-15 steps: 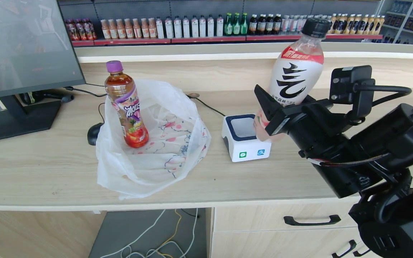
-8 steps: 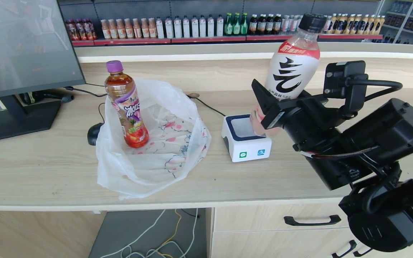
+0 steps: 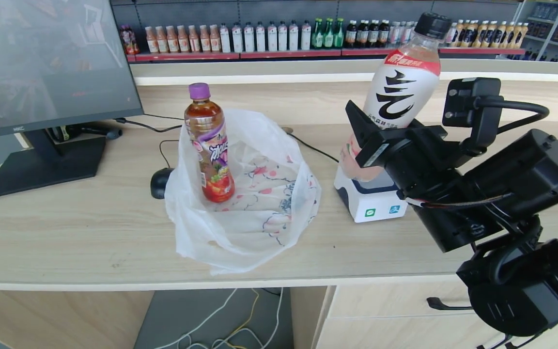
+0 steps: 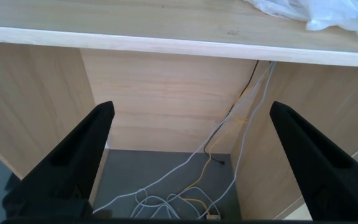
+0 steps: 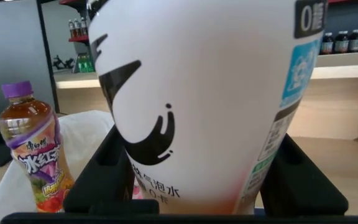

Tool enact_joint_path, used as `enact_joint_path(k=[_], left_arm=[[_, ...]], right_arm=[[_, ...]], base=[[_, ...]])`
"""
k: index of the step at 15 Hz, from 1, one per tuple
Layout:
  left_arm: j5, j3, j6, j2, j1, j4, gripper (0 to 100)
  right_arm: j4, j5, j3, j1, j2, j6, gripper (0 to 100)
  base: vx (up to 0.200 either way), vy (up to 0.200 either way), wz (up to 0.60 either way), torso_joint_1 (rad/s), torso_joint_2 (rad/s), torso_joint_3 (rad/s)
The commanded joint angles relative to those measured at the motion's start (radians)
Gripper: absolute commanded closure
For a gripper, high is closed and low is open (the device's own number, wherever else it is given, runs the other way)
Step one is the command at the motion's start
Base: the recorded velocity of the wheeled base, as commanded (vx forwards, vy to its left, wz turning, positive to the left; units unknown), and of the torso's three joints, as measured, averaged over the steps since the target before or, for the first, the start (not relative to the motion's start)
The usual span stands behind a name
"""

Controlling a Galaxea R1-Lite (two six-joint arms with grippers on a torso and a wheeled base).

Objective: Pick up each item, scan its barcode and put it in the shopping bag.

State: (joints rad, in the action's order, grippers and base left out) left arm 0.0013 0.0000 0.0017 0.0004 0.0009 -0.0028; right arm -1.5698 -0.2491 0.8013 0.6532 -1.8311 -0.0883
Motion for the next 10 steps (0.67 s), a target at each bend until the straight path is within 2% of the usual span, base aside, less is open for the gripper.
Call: enact_joint_path(k=[1, 9, 10], left_arm=[[0.0, 0.0, 0.0, 0.0, 0.001, 0.0, 0], [0.0, 0.0, 0.0, 0.0, 0.001, 0.0, 0], [0.0, 0.0, 0.0, 0.0, 0.001, 0.0, 0]], right_arm=[[-0.001, 0.001, -0.001, 0.002, -0.002, -0.001, 100], [-0.001, 0.001, -0.001, 0.002, -0.011, 0.001, 100], [-0.001, 0.001, -0.002, 0.002, -0.011, 0.001, 100]], base=[[0.0, 0.2, 0.0, 0.007, 0.0, 0.002], [0.0, 0.2, 0.0, 0.002, 0.0, -0.001], [0.0, 0.0, 0.0, 0.0, 0.0, 0.0]])
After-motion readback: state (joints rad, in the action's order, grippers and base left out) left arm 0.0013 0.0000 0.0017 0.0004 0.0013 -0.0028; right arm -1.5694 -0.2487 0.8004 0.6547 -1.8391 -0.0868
